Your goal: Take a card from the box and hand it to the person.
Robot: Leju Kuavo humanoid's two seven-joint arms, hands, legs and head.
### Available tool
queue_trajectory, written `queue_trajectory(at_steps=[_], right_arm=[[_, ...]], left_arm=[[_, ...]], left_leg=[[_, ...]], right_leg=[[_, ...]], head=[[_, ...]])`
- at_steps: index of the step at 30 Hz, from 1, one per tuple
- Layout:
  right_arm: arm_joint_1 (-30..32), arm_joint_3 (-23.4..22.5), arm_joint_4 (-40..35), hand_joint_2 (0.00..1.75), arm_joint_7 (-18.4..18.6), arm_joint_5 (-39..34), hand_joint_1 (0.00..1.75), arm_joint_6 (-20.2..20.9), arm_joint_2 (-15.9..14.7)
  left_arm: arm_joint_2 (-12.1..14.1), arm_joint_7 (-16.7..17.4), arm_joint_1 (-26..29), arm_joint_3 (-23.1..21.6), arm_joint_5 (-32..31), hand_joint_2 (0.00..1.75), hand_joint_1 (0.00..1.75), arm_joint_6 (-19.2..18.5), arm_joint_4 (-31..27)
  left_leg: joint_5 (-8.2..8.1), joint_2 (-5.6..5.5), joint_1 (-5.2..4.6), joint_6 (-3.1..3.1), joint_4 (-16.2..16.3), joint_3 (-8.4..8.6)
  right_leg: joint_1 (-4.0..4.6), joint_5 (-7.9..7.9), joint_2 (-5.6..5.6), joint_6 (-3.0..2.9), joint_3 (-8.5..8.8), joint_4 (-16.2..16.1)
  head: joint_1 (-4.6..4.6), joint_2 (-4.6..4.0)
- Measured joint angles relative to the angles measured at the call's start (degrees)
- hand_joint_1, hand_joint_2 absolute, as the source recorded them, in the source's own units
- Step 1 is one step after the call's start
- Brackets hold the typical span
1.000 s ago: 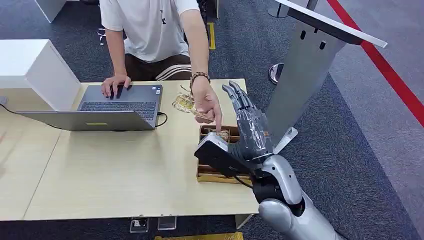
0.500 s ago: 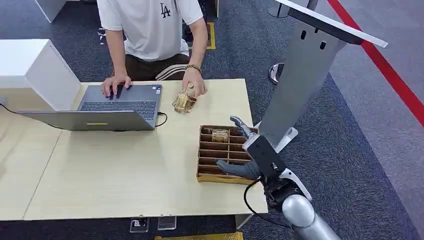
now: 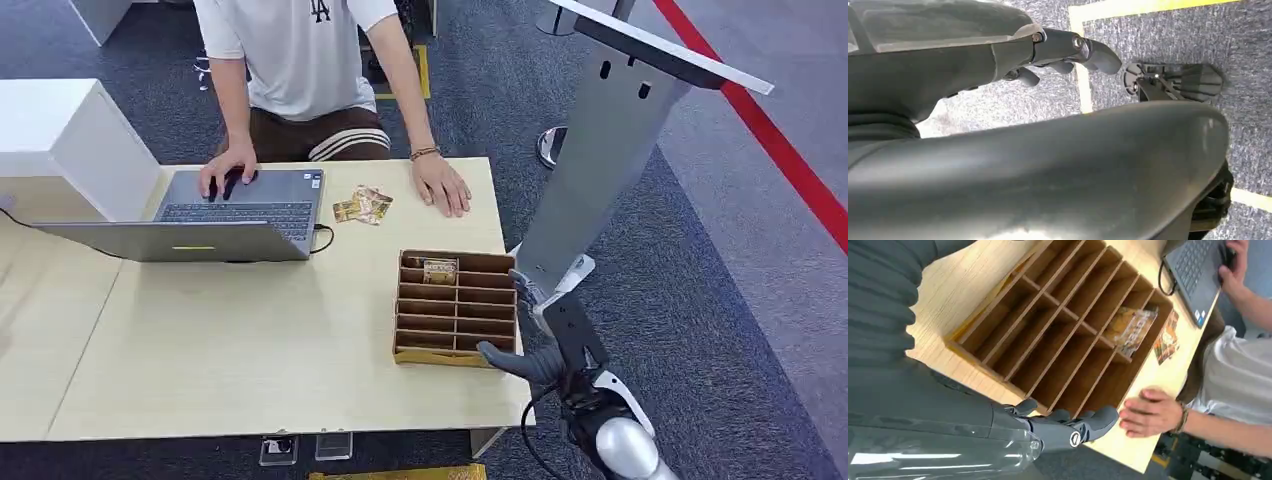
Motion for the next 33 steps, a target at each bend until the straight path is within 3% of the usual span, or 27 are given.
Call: queue_trajectory(at_steps=[5,15,33], right_arm=[[1.48,-1.46,0.0,1.75,-0.55,-1.27,0.0,0.28,-0.09],[1.76,-1.75,0.07,1.75,-6.16,-13.11,0.0,9.2,-0.11],[0.85,-0.61,0.39,1.75,-6.6,-15.93,0.0,9.71,-0.59]], left_arm=[[0.28,0.11,0.02,0.0,0.02,0.0,0.0,0.13,0.0],[0.33,0.9,-0.01,0.0,-0.2,0.0,0.0,0.02,0.0],[0.44,0.9,-0.04,0.0,-0.63,0.0,0.0,-0.04,0.0]], left_leg=[[0.0,0.0,0.0,0.0,0.0,0.0],[0.0,0.0,0.0,0.0,0.0,0.0],[0.0,0.0,0.0,0.0,0.0,-0.01]], right_leg=[[0.0,0.0,0.0,0.0,-0.01,0.0],[0.0,0.0,0.0,0.0,0.01,0.0],[0.0,0.0,0.0,0.0,0.01,0.0]], head=[[-0.02,0.0],[-0.02,0.0],[0.0,0.0]])
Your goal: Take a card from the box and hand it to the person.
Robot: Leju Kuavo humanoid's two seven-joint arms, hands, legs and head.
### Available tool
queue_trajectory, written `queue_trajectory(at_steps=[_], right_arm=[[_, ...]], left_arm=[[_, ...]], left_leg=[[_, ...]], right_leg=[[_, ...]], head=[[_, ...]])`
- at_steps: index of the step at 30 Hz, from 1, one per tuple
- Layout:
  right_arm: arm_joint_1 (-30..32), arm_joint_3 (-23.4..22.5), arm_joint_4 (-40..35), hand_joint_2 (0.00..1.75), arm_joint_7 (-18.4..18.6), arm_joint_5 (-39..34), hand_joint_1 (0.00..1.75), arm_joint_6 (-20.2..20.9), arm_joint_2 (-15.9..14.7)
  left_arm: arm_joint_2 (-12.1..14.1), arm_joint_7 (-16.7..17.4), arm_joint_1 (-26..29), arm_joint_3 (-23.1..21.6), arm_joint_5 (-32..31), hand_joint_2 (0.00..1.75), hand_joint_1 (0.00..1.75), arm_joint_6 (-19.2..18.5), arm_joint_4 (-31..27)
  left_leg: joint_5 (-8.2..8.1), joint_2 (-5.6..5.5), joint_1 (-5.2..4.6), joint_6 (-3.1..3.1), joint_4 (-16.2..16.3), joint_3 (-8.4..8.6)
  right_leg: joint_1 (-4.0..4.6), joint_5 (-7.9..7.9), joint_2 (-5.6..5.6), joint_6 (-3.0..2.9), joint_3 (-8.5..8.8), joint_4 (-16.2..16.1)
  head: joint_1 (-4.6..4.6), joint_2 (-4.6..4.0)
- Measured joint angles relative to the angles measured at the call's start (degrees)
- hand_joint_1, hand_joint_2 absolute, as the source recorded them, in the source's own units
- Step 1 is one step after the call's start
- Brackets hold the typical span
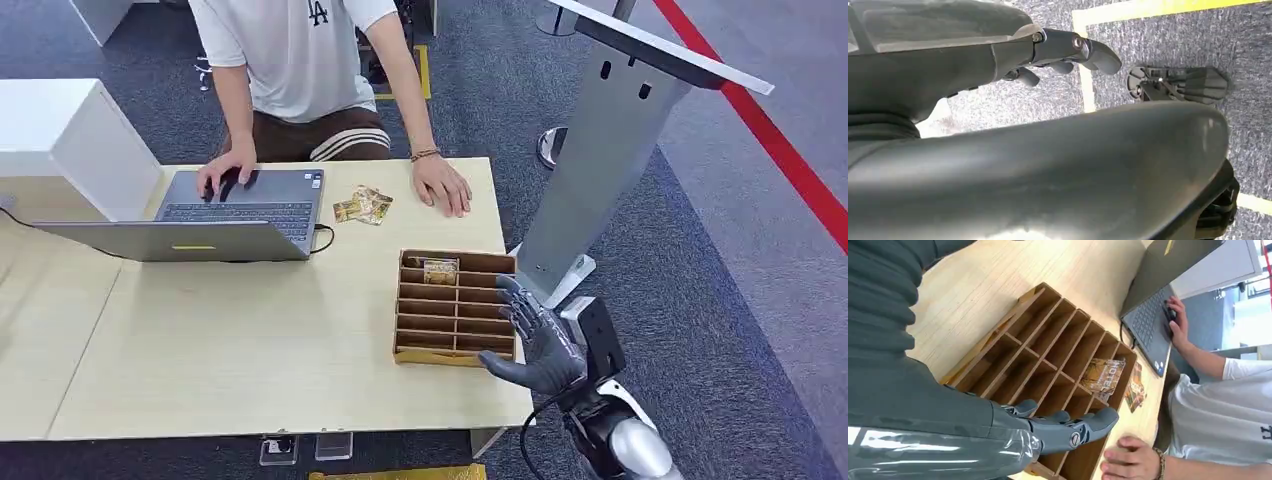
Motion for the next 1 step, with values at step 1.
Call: queue_trajectory(at_steps=[1], right_arm=[[-0.02,0.07,0.02,1.75,0.0,0.0,0.0,-0.02,0.0]], left_arm=[[0.0,0.0,0.0,-0.02,-0.02,0.0,0.0,0.0,0.0]], left_leg=[[0.0,0.0,0.0,0.0,0.0,0.0]], right_leg=[[0.0,0.0,0.0,0.0,0.0,0.0]], head=[[0.0,0.0]])
